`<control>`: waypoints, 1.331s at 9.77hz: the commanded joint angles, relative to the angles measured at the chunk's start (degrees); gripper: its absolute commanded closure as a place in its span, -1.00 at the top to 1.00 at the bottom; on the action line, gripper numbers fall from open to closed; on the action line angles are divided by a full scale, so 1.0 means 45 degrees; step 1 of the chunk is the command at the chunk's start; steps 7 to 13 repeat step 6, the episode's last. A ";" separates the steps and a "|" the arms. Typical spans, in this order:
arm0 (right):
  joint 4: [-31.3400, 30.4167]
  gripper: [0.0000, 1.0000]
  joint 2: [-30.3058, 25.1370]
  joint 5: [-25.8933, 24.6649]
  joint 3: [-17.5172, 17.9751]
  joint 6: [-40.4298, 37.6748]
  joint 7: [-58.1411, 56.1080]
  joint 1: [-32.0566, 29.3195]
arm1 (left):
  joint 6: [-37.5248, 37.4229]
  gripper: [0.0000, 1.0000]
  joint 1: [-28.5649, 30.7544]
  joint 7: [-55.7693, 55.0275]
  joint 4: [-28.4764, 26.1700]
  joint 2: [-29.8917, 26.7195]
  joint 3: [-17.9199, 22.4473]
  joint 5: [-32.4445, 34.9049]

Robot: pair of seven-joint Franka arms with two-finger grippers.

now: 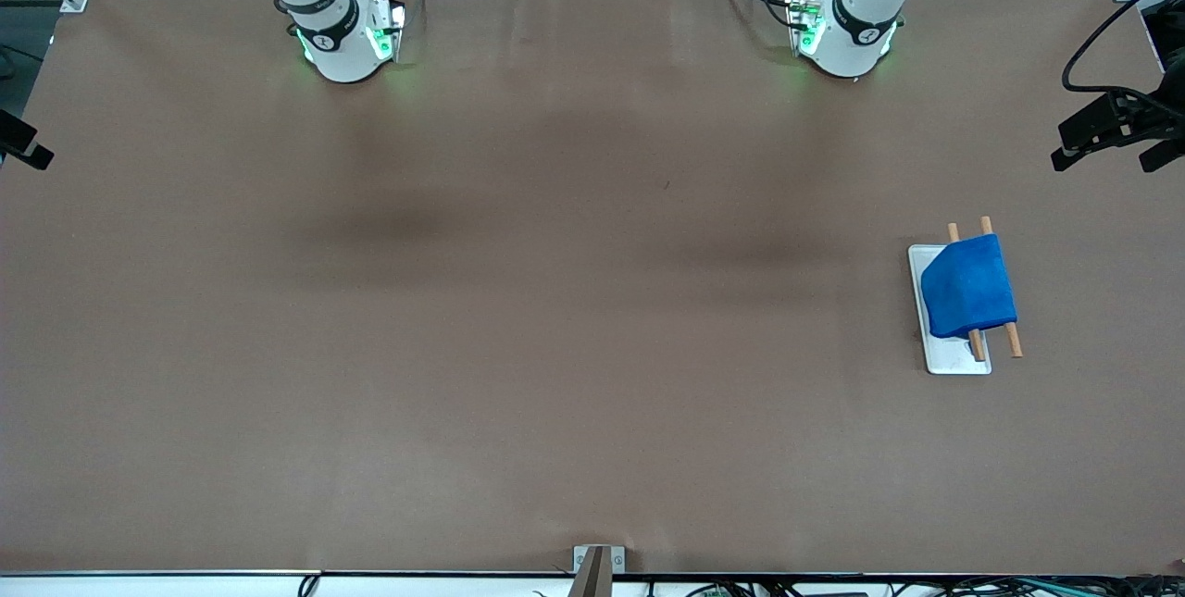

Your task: Right arm passes towel to left arm to hang

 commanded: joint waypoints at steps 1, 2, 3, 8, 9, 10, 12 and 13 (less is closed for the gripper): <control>0.0206 1.00 0.0091 -0.0170 -0.0040 -0.0086 0.0231 0.0073 | 0.0075 1.00 -0.0119 -0.0178 -0.0433 0.0057 -0.0122 0.0332; 0.0206 1.00 0.0071 -0.0170 -0.0040 -0.0086 0.0231 0.0073 | 0.0094 1.00 -0.0119 -0.0158 -0.0433 0.0077 -0.0219 0.0351; 0.0206 1.00 0.0071 -0.0170 -0.0040 -0.0086 0.0231 0.0073 | 0.0094 1.00 -0.0119 -0.0158 -0.0433 0.0077 -0.0336 0.0660; 0.0187 1.00 0.0091 -0.0170 -0.0060 -0.0086 0.0212 0.0053 | 0.0075 1.00 -0.0100 -0.0177 -0.0395 0.0116 -0.0474 0.0625; 0.0187 1.00 0.0091 -0.0170 -0.0060 -0.0086 0.0212 0.0053 | 0.0075 1.00 -0.0100 -0.0177 -0.0395 0.0116 -0.0474 0.0625; 0.0187 1.00 0.0091 -0.0170 -0.0060 -0.0086 0.0212 0.0053 | 0.0075 1.00 -0.0100 -0.0177 -0.0395 0.0116 -0.0474 0.0625; 0.0187 1.00 0.0091 -0.0170 -0.0060 -0.0086 0.0212 0.0053 | 0.0075 1.00 -0.0100 -0.0177 -0.0395 0.0116 -0.0474 0.0625; 0.0187 1.00 0.0091 -0.0170 -0.0060 -0.0086 0.0212 0.0053 | 0.0075 1.00 -0.0100 -0.0177 -0.0395 0.0116 -0.0474 0.0625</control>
